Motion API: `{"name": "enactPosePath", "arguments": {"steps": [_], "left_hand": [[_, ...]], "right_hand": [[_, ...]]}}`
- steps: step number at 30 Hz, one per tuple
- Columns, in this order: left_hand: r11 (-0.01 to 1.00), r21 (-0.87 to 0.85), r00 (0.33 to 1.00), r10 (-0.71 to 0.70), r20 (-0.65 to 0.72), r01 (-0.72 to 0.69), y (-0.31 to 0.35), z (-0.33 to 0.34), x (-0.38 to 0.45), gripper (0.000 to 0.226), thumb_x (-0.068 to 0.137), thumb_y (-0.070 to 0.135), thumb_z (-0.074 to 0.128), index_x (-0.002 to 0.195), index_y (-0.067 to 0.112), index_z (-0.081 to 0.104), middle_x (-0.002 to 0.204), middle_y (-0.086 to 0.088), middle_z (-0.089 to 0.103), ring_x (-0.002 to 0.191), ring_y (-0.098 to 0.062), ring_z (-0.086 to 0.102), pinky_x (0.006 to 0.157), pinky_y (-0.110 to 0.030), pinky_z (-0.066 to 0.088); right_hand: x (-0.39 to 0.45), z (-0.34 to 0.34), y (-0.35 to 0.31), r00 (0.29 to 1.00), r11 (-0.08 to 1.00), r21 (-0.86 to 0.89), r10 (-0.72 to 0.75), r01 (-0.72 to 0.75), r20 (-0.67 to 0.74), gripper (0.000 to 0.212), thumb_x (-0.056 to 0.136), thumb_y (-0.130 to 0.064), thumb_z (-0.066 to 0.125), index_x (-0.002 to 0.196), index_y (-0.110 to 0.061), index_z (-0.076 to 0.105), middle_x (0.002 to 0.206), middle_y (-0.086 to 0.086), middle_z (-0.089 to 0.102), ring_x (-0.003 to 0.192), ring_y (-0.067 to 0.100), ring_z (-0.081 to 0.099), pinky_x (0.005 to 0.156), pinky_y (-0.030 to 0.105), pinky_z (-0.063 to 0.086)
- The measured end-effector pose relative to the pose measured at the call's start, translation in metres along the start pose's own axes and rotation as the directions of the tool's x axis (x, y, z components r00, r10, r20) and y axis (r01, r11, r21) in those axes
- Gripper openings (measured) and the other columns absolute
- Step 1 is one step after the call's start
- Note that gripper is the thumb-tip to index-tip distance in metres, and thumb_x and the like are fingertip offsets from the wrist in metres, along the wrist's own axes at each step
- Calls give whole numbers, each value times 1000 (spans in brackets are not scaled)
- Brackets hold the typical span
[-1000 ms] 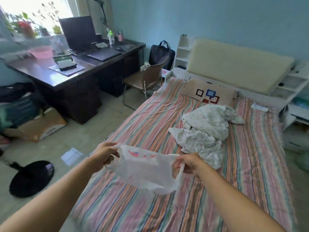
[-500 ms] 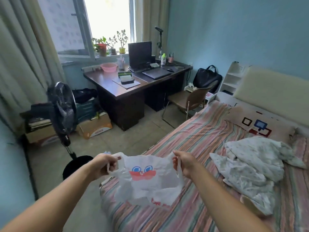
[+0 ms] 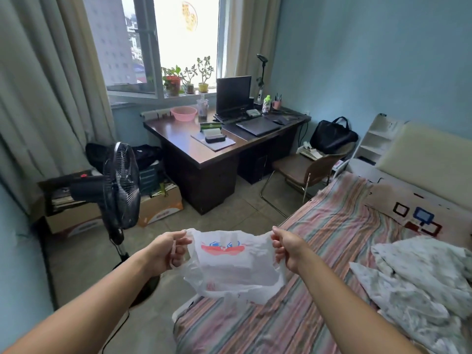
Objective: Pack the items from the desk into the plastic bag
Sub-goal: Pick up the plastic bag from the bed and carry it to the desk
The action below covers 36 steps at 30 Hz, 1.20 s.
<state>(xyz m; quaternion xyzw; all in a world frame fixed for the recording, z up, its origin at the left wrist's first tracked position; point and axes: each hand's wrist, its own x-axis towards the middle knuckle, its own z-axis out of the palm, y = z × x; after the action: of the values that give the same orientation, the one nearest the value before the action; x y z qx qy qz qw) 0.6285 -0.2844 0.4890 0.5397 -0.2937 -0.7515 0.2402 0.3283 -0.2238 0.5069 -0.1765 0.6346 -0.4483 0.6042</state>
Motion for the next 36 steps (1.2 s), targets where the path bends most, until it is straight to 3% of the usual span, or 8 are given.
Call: {"name": "enactPosePath", "arguments": {"steps": [3,7,11,19,25,31,36], "left_hand": [[1000,4,999,-25,-34,25,27,-12,21,49,95,47,36,63,11,48,45,-2,40,31,-13,25,36,-16,19],[1000,20,997,-2,-77,3,64,-24,47,33,93,27,31,68,10,46,46,-5,43,33,-13,28,37,-17,21],[998,62,992,-12,-127,20,96,-43,69,21,92,12,41,86,4,59,53,-6,51,44,-16,43,47,-24,33],[1000,9,990,24,-141,-23,172,-73,127,23,96,12,43,93,0,62,53,-8,56,41,-14,48,41,-22,40],[992,112,988,78,-131,-64,233,-85,163,23,91,12,49,94,-1,68,69,-13,69,58,-19,57,57,-28,48],[989,135,992,81,-96,-67,291,-116,200,20,91,8,51,98,-3,66,65,-12,64,57,-19,55,55,-28,48],[990,128,996,74,-53,-67,328,-131,223,22,89,6,53,105,-4,64,68,-12,61,57,-19,51,57,-29,44]], "right_hand": [[24,22,-16,1000,1000,-11,15,-15,3,46,103,-38,38,63,-18,38,42,-5,33,28,5,21,29,16,17],[72,51,-39,999,999,16,32,-32,10,44,102,-36,32,62,-18,37,46,-4,33,29,7,23,30,16,19],[120,82,-61,998,994,84,65,-66,10,40,101,-26,28,64,-15,40,49,-1,35,33,8,28,33,14,24],[175,154,-111,998,999,5,41,-41,-54,36,99,-23,38,65,-13,46,51,2,40,41,13,36,35,16,33],[221,195,-137,984,992,-119,20,-42,-180,35,96,-22,43,64,-11,52,59,8,56,54,19,47,52,27,34],[254,233,-157,968,998,38,50,-42,-244,40,98,-27,43,61,-12,47,46,3,44,44,16,39,47,22,33],[268,261,-175,980,1000,30,-5,11,-199,37,94,-14,50,57,-13,51,46,0,42,36,12,37,37,19,35]]}}
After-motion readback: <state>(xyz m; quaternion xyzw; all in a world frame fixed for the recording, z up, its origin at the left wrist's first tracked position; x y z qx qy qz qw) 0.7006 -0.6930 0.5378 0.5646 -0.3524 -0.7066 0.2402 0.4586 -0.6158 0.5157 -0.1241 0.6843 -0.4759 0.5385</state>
